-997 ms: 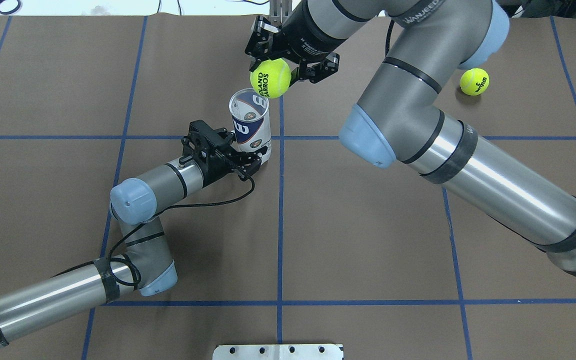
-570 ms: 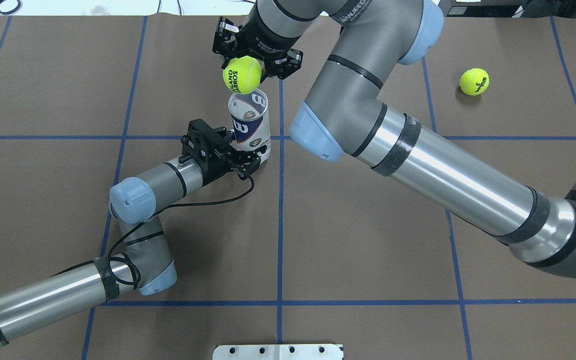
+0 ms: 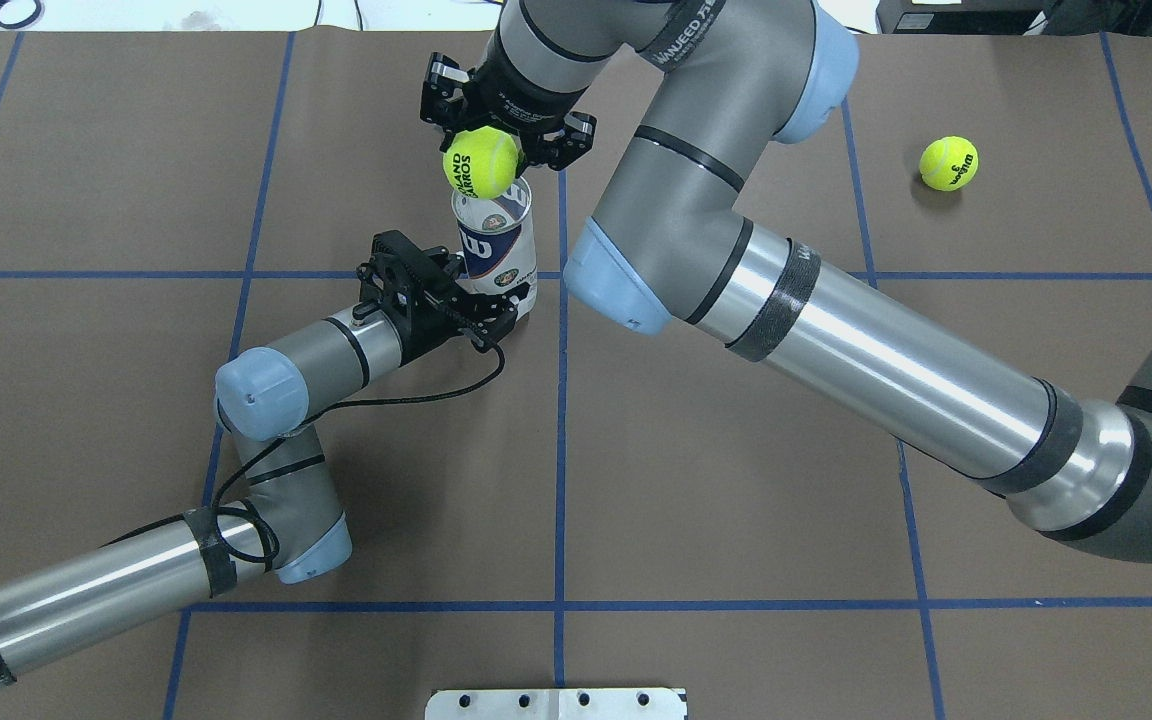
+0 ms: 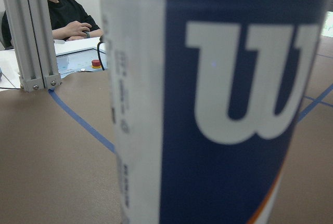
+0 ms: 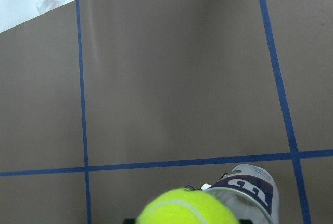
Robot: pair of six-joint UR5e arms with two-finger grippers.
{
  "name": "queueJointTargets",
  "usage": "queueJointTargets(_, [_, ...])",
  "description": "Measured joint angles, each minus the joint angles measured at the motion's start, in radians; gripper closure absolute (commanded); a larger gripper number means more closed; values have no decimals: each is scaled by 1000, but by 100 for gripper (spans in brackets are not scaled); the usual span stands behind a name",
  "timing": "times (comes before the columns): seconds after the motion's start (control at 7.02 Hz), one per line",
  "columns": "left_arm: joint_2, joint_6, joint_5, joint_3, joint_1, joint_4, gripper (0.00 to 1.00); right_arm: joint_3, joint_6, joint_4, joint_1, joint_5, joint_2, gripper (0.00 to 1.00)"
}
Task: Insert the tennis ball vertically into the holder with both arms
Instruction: 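Lower the ball into the can and open the right gripper, then raise the right gripper away from the can toward the other tennis ball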
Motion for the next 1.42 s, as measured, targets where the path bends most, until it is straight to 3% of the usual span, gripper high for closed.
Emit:
queueJointTargets(0.14, [0,0,0,1,-1,0,31,2,0,0,0,0,-7,100])
queueJointTargets(0.28, [0,0,0,1,-1,0,31,3,0,0,0,-1,-12,64])
queueJointTargets(0.43, [-1,0,0,1,-1,0,31,4,3,-1,-1,-1,-13,10])
queueJointTargets(0.57, [-1,0,0,1,-2,0,31,5,8,-1,-3,-2,-13,1])
queueJointTargets(1.42, [-2,0,0,2,-2,0,31,55,9,-23,-4,-16,-35,1])
